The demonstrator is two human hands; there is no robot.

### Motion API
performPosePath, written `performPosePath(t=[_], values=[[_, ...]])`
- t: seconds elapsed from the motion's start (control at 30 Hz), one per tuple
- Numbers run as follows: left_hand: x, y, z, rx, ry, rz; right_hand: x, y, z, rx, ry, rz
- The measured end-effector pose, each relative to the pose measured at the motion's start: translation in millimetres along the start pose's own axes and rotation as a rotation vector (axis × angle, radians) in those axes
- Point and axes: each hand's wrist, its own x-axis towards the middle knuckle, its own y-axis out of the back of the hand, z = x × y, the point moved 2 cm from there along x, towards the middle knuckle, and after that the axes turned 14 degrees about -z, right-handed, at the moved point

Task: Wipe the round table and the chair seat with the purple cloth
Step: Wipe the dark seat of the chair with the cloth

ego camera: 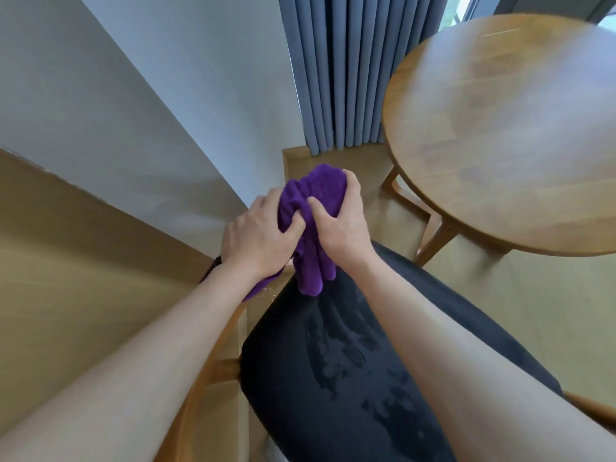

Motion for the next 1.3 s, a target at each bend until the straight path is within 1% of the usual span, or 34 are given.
performPosePath(t=[0.07, 0.13, 0.37, 0.5, 0.63, 0.73, 0.77, 0.87, 0.97, 1.07, 1.13, 1.23, 1.3], values=[[-27.2, -0.8, -21.1, 0.008, 0.044, -0.007, -11.3, -12.2, -0.4, -0.113, -0.018, -0.006], [-49.1, -0.1, -34.2, 0.002, 0.061, -0.022, -22.7, -26.1, -0.8, -0.16, -0.034, 0.001], [-85.0, -5.6, -43.5, 0.004, 0.117, -0.003, -46.4, -60.8, -6.8, -0.153, -0.07, 0.058], [-105.1, -9.9, -48.4, -0.012, 0.079, 0.005, -66.9, -89.7, -9.0, -0.172, -0.086, 0.119], [-135.5, -14.8, -62.9, -0.027, 0.064, -0.002, -98.8, -117.9, -4.0, -0.046, -0.026, 0.164], [-159.2, -19.1, -76.1, -0.071, 0.075, 0.0, -120.4, -138.1, 3.1, 0.054, -0.005, 0.132], [-166.6, -20.4, -79.9, -0.097, 0.083, -0.002, -126.4, -144.1, 6.1, 0.107, -0.033, 0.113], [-188.2, -24.6, -90.2, -0.221, 0.132, 0.006, -145.0, -158.1, 16.9, 0.269, -0.202, 0.069], [-206.8, -28.3, -95.7, -0.328, 0.155, 0.014, -159.7, -165.7, 23.0, 0.249, -0.254, 0.032], [-215.4, -29.6, -95.3, -0.311, 0.19, -0.004, -163.4, -166.3, 18.9, 0.221, -0.3, -0.008], [-218.9, -28.4, -91.6, -0.289, 0.211, -0.037, -162.9, -165.8, 14.1, 0.153, -0.319, -0.028], [-216.7, -20.7, -87.6, -0.202, 0.172, -0.102, -151.6, -153.8, -0.7, 0.009, -0.288, 0.016], [-204.8, -14.4, -88.2, -0.129, 0.121, -0.142, -132.4, -137.8, -10.1, -0.028, -0.276, 0.066]])
